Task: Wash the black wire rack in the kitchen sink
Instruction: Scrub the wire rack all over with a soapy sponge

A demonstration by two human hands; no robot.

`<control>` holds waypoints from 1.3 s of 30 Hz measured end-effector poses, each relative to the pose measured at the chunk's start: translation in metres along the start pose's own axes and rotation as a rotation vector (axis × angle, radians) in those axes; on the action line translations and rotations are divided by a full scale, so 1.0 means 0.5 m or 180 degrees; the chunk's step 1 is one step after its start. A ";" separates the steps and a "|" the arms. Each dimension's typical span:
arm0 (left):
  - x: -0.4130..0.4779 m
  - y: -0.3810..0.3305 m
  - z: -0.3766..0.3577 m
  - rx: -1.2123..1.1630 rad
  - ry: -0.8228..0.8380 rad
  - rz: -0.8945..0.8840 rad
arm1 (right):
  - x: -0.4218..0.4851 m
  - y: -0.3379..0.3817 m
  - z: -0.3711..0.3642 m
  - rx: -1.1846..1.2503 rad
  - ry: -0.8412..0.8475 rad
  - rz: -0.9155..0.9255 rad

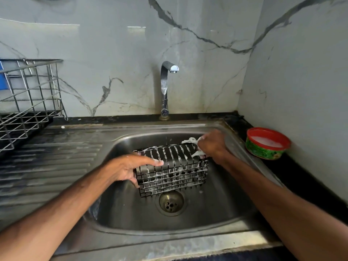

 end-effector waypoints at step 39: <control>-0.041 -0.089 0.014 0.1208 -0.2417 -0.1788 | -0.110 0.214 -0.114 -0.1797 0.0678 0.2340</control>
Point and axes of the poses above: each hand's wrist, its own x-axis towards the middle knuckle, its own z-axis out of the back of the hand, y = z × x, the point moved 7 cm from there along x, towards the middle knuckle, and after that the axes turned 15 degrees about z, right-handed, at the moved point
